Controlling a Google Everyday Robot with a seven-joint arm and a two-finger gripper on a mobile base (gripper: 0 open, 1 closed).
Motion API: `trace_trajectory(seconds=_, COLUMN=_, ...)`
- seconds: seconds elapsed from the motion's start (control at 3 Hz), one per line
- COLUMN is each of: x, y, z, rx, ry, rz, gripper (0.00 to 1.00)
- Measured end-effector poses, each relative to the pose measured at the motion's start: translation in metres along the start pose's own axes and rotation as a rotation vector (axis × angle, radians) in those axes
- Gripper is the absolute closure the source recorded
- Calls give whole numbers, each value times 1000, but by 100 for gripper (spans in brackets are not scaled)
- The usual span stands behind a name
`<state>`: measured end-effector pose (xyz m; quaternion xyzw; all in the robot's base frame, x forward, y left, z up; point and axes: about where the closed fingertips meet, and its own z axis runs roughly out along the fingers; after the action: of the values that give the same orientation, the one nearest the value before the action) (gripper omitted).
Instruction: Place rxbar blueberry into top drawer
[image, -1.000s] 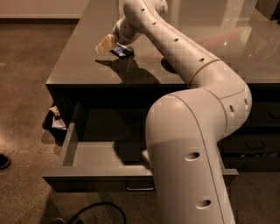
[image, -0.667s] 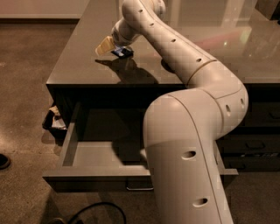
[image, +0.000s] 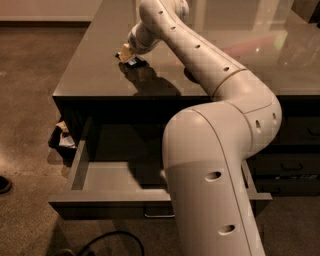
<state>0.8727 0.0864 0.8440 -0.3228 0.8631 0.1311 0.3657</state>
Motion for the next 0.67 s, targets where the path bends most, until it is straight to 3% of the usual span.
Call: trace_trajectory(seconds=0.67, x=-8, y=5, z=-15, rx=-5, ry=-25, rz=-41, gripper=97)
